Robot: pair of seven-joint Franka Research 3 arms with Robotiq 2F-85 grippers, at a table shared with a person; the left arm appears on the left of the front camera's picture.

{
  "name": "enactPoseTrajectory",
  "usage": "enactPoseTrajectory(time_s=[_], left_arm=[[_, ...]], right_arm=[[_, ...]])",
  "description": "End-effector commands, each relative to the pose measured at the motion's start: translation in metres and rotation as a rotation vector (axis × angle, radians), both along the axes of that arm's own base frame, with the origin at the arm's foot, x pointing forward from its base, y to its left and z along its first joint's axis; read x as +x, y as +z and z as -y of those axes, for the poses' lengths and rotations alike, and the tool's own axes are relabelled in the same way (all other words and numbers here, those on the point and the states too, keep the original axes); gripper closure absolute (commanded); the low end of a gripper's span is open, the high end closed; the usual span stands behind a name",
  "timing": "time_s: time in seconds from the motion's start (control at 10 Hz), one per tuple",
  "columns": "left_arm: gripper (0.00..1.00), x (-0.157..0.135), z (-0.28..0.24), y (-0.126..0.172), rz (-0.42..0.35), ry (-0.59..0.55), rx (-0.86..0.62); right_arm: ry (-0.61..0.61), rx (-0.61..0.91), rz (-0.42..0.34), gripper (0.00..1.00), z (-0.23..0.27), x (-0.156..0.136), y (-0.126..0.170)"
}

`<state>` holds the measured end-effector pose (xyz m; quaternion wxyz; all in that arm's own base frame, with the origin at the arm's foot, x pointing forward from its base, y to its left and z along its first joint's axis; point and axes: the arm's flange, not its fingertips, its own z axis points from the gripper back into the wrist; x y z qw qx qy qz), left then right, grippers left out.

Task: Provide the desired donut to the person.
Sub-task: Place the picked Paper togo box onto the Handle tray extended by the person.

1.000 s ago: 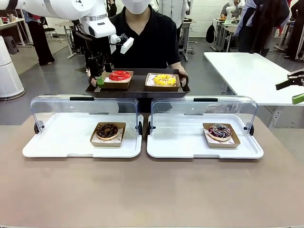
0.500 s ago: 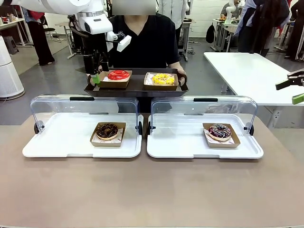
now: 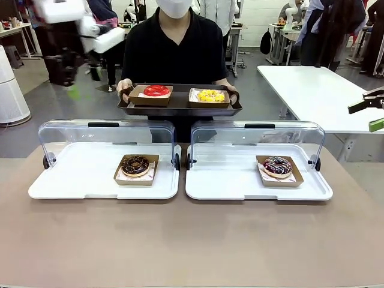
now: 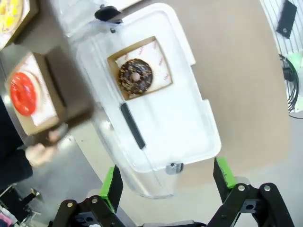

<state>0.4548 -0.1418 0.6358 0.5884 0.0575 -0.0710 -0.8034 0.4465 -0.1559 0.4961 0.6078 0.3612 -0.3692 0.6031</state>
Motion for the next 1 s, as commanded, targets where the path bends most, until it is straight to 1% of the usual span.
enactPoseTrajectory(time_s=[0.0,0.1,0.4,0.5,0.6,0.7,0.9], left_arm=[[0.0,-0.024,-0.049,-0.021,0.03,-0.013,-0.085],[0.0,-0.023,-0.068,-0.023,0.036,0.0,-0.107],[0.0,-0.011,-0.105,-0.03,0.013,0.024,-0.175],[0.0,-0.008,-0.111,-0.036,-0.004,0.045,-0.177],[0.0,-0.004,-0.115,-0.041,-0.031,0.051,-0.144],[0.0,-0.014,-0.111,-0.032,-0.004,0.066,-0.143],[0.0,-0.014,-0.111,-0.032,-0.004,0.066,-0.143]], right_arm=[[0.004,0.007,-0.003,0.0,0.0,-0.001,-0.001],[0.004,0.007,-0.003,0.0,0.0,-0.001,-0.001],[0.004,0.007,-0.003,0.0,0.0,-0.001,-0.001],[0.004,0.007,-0.003,0.0,0.0,-0.001,-0.001],[0.004,0.007,-0.003,0.0,0.0,-0.001,-0.001],[0.004,0.007,-0.003,0.0,0.0,-0.001,-0.001],[0.004,0.007,-0.003,0.0,0.0,-0.001,-0.001]])
